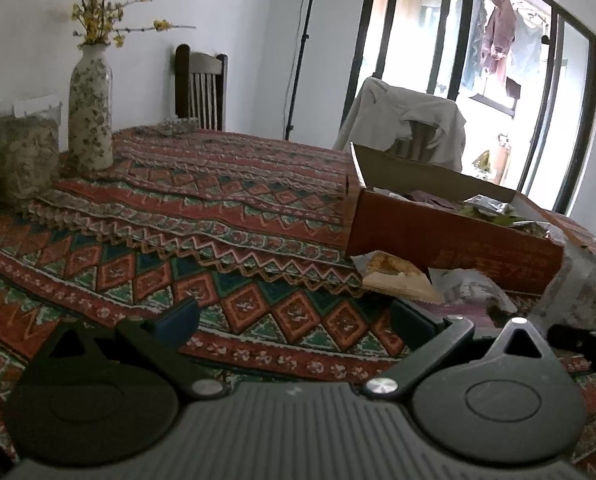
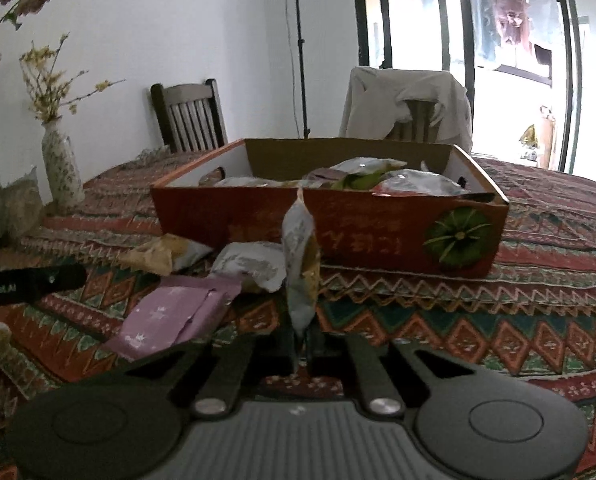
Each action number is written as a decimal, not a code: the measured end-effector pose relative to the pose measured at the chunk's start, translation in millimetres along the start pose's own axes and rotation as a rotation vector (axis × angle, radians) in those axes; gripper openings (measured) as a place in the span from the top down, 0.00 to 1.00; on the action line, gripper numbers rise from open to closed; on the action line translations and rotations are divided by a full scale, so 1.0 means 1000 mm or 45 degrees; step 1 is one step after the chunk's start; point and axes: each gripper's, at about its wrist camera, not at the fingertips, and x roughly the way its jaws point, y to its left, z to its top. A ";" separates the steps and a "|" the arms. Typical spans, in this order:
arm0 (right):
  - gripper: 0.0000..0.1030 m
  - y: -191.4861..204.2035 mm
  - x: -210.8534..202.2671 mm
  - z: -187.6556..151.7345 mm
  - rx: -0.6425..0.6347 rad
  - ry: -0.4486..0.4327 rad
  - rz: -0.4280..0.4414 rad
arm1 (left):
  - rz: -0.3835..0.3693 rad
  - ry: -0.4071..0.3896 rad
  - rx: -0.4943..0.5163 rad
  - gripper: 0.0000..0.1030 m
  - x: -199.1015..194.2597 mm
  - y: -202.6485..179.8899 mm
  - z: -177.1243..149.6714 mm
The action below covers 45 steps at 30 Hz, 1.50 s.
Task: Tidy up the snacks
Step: 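Grasp a white printed wrapper with the right tool, then grasp the pink 'Delicious food' packet with the left tool while the right tool holds its wrapper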
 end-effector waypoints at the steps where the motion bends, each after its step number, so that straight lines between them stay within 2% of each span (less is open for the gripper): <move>1: 0.95 -0.001 -0.001 0.000 0.003 -0.007 -0.003 | -0.007 0.000 0.008 0.00 0.000 -0.002 0.001; 4: 0.95 -0.007 -0.005 0.000 0.017 -0.028 -0.012 | -0.013 0.018 0.024 0.00 -0.001 -0.010 0.004; 8: 0.95 -0.013 -0.008 0.001 0.029 -0.047 -0.031 | -0.118 0.075 0.009 0.00 0.002 -0.026 0.010; 17: 0.95 -0.023 -0.015 -0.001 0.047 -0.070 -0.063 | -0.166 0.201 0.062 0.00 0.025 -0.076 0.010; 30: 0.95 -0.036 -0.023 -0.005 0.070 -0.089 -0.071 | -0.002 0.311 0.179 0.00 0.045 -0.116 -0.008; 39: 0.95 -0.036 -0.030 -0.006 0.076 -0.105 -0.062 | 0.051 0.305 0.204 0.01 0.048 -0.118 -0.010; 41: 0.95 -0.035 -0.033 -0.007 0.074 -0.111 -0.061 | 0.052 0.294 0.202 0.06 0.045 -0.119 -0.011; 43: 0.95 -0.036 -0.036 -0.007 0.074 -0.116 -0.062 | 0.041 0.273 0.206 0.31 0.038 -0.121 -0.011; 44: 0.95 -0.036 -0.038 -0.007 0.074 -0.119 -0.063 | 0.034 0.265 0.206 0.36 0.035 -0.122 -0.010; 45: 0.95 -0.036 -0.039 -0.007 0.075 -0.121 -0.063 | 0.029 0.265 0.200 0.36 0.034 -0.122 -0.010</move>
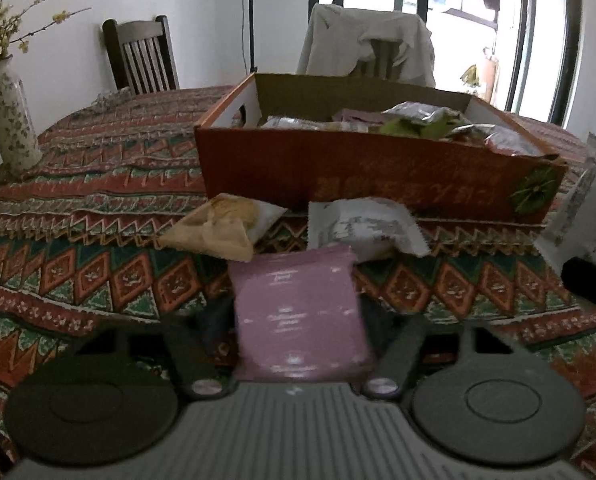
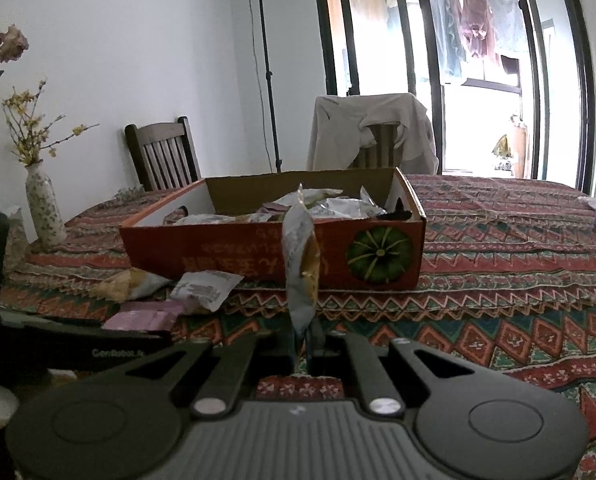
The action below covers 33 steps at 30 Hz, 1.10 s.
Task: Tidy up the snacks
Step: 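Grasp the pink 'Delicious food' packet with the left tool while the right tool holds its wrapper, then carry both packets over the cardboard box and open both tools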
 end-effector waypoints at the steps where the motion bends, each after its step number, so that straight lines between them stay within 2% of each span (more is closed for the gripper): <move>1: 0.95 0.000 -0.001 0.000 0.000 -0.003 0.000 | -0.011 0.000 -0.008 0.37 -0.001 0.001 0.000; 7: 0.95 0.002 -0.010 0.002 -0.008 -0.023 0.002 | -0.047 -0.009 -0.030 0.38 -0.012 0.002 -0.002; 18: 0.95 0.010 -0.025 0.015 -0.044 -0.082 0.009 | -0.119 -0.153 -0.018 0.38 -0.059 0.000 0.010; 25: 0.95 0.014 -0.025 0.034 -0.062 -0.137 0.014 | -0.159 -0.254 -0.019 0.38 -0.080 0.002 0.036; 33: 0.95 0.015 -0.001 0.068 -0.091 -0.177 0.020 | -0.173 -0.321 -0.050 0.38 -0.069 0.006 0.080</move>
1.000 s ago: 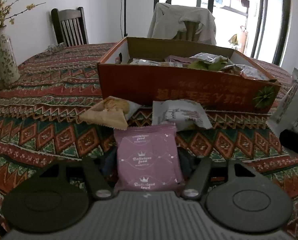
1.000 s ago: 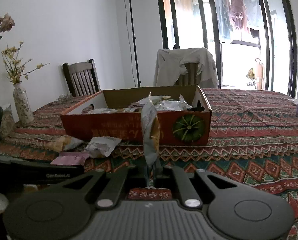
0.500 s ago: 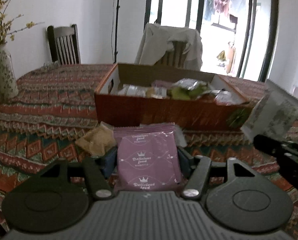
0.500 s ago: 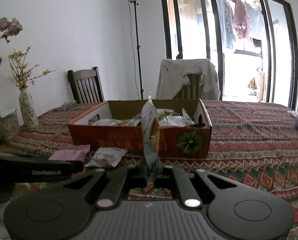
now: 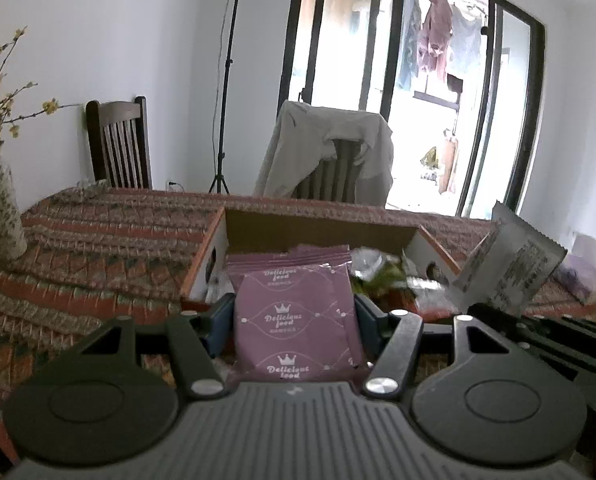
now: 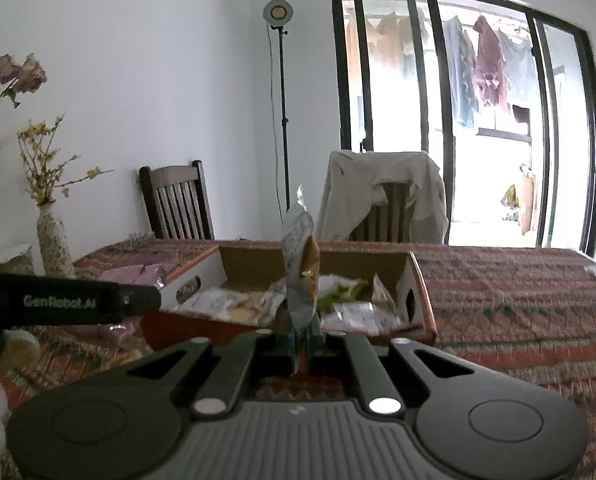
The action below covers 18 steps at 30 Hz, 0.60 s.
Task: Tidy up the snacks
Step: 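Carry both packets over the cardboard box and open both tools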
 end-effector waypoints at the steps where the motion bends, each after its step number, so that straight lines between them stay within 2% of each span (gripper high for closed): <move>1: 0.95 0.000 0.005 0.004 -0.003 -0.003 0.001 | 0.000 -0.004 -0.003 0.38 0.004 0.001 0.004; 11: 0.95 -0.005 0.058 0.041 -0.028 -0.039 0.000 | 0.004 -0.048 -0.031 0.39 0.055 0.010 0.047; 18: 0.95 -0.004 0.100 0.049 -0.015 -0.024 0.003 | 0.000 -0.028 -0.076 0.38 0.095 0.018 0.057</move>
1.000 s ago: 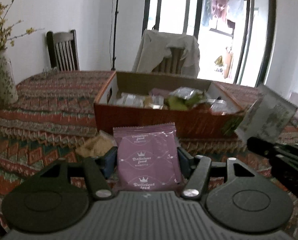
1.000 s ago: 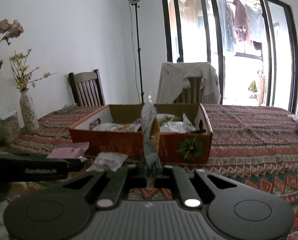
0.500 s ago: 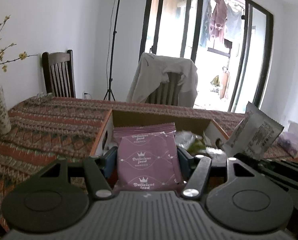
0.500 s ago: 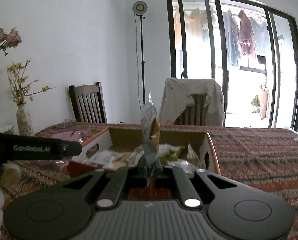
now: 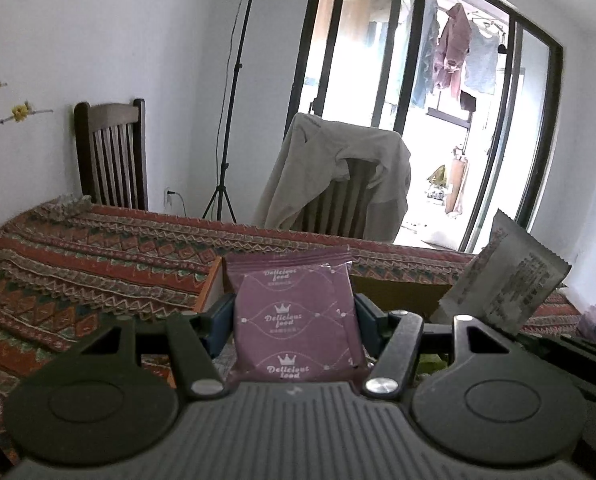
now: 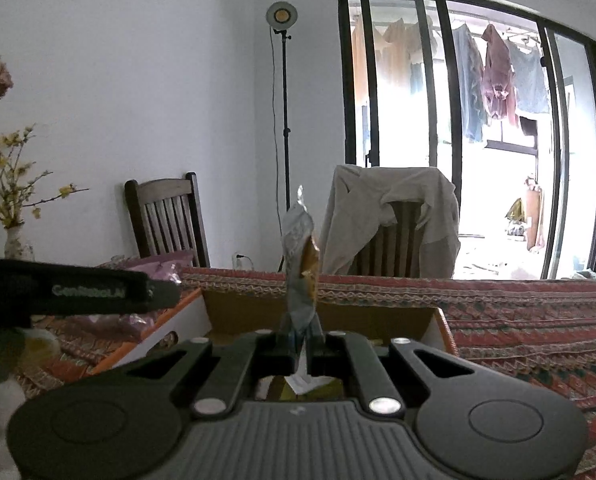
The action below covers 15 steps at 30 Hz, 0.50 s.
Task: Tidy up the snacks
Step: 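Carry both packets over the cardboard box and open both tools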
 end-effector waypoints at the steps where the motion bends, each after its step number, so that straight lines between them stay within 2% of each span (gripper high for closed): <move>1: 0.95 0.001 0.005 -0.001 0.002 0.001 -0.001 | 0.002 0.002 -0.006 0.38 0.005 0.001 0.000; 6: 0.95 0.001 0.025 -0.008 0.006 0.011 -0.007 | 0.000 0.003 -0.044 0.38 0.025 0.010 -0.007; 15: 0.95 -0.001 0.048 -0.023 0.012 0.082 0.010 | -0.002 0.034 -0.004 0.39 0.046 0.018 -0.022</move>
